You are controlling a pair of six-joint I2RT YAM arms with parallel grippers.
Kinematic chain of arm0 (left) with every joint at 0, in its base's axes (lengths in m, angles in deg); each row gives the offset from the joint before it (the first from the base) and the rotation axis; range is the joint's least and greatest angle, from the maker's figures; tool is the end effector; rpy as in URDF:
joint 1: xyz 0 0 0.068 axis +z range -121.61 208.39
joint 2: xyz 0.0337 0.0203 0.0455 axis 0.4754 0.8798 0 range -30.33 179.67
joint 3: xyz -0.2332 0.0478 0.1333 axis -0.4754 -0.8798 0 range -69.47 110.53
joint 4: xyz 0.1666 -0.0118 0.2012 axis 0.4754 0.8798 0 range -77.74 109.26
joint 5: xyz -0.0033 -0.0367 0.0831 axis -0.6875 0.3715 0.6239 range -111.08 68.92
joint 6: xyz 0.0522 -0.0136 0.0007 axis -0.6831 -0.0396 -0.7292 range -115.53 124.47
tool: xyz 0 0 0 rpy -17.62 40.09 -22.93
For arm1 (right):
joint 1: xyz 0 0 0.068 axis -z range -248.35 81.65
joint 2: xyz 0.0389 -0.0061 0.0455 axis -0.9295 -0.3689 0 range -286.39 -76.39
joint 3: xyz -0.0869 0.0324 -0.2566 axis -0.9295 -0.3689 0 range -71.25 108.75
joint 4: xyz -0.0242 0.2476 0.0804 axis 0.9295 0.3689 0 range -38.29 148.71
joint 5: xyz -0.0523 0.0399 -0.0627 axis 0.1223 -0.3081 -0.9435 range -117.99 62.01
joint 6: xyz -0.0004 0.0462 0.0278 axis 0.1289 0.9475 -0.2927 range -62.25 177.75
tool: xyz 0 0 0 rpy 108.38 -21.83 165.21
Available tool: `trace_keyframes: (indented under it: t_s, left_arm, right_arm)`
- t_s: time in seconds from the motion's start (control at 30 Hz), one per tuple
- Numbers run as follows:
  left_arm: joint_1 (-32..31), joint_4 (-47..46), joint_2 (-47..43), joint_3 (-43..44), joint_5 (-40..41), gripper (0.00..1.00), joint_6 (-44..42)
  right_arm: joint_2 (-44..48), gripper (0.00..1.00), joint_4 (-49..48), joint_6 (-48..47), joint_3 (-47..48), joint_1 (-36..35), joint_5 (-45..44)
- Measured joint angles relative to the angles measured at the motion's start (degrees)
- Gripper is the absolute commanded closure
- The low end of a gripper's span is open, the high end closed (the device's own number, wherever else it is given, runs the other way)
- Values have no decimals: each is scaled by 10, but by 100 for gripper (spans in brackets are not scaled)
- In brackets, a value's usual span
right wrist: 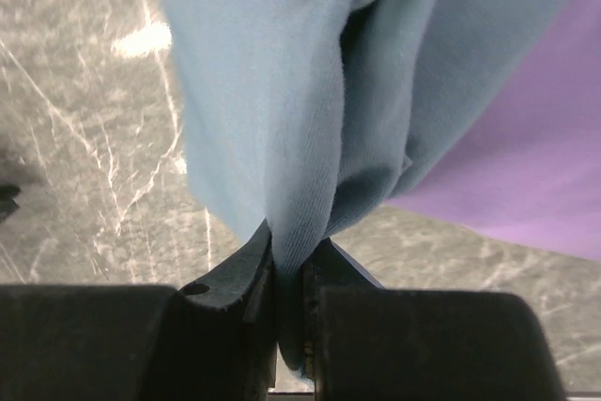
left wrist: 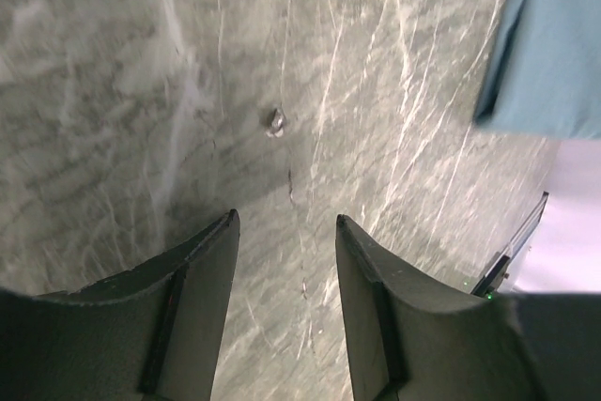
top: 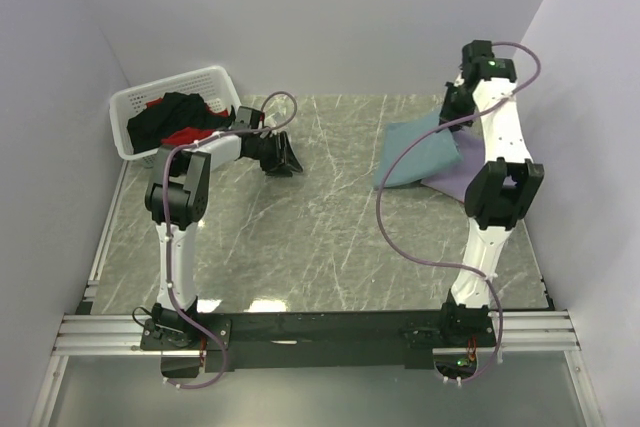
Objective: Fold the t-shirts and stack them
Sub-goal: Neatly place the folded tshirt to the corner
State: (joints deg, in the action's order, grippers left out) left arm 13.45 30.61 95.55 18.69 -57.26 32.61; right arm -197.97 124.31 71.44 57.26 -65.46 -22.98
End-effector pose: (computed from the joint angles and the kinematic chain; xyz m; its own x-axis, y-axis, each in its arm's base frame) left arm 0.4416 -0.1395 0.1397 -0.9552 -0.1391 -0.2611 0.0861 0.7137 -0.6952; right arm 0.4389 -0.0191 0.3278 -0.8807 0.2805 -0.3816 0.2293 0.9575 0.1748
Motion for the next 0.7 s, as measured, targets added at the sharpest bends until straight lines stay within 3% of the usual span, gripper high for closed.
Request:
trace_keyframes:
  t_s: [0.3, 0.7]
  left_arm:
    - [0, -17, -9, -22, -7, 47, 0]
    - [0, -28, -16, -37, -13, 47, 0]
  right_arm:
    - [60, 100, 4, -4, 0, 52, 10]
    - [85, 100, 7, -6, 12, 60, 55]
